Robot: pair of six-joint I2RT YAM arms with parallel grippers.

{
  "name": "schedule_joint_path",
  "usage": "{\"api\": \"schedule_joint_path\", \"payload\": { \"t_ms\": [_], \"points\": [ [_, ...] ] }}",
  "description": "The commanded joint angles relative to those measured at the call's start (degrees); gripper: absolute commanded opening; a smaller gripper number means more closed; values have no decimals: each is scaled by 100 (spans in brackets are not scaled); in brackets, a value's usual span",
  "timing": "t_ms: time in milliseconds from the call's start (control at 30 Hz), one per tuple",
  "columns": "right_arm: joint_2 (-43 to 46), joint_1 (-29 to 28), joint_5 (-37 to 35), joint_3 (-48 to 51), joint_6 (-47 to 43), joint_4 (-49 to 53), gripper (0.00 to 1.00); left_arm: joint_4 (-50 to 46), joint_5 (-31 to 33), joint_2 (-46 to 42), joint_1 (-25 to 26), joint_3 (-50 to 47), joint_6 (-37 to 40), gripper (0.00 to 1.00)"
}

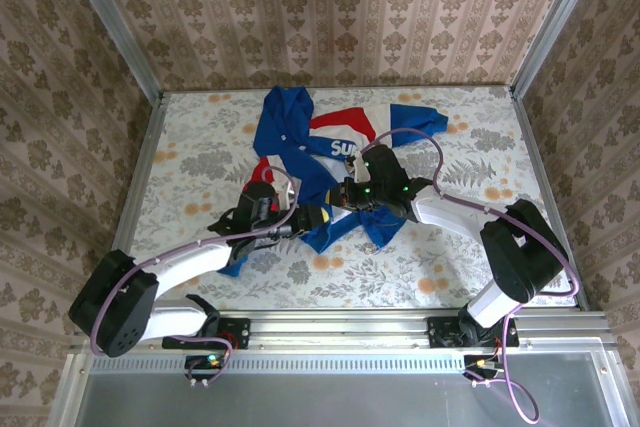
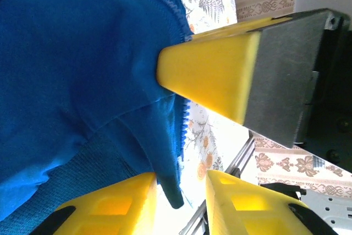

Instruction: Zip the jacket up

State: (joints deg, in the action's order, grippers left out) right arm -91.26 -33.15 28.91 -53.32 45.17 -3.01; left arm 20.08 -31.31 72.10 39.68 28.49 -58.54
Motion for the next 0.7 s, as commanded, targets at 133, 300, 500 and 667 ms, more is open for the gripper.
{"api": "schedule_joint_path", "payload": {
  "t_ms": [133, 300, 500, 667],
  "points": [
    [-49, 30, 92, -177, -102, 130, 0, 317, -178, 165, 48, -63, -89, 22],
    [-62, 28, 122, -257, -183, 298, 0, 347, -197, 131, 49, -119, -61, 1],
    [15, 36, 96, -454, -419, 724, 6, 686, -277, 142, 54, -195, -142, 0],
    [264, 100, -140, -618, -922, 1504, 32, 830, -216, 115, 46, -303, -88, 0]
  ]
}}
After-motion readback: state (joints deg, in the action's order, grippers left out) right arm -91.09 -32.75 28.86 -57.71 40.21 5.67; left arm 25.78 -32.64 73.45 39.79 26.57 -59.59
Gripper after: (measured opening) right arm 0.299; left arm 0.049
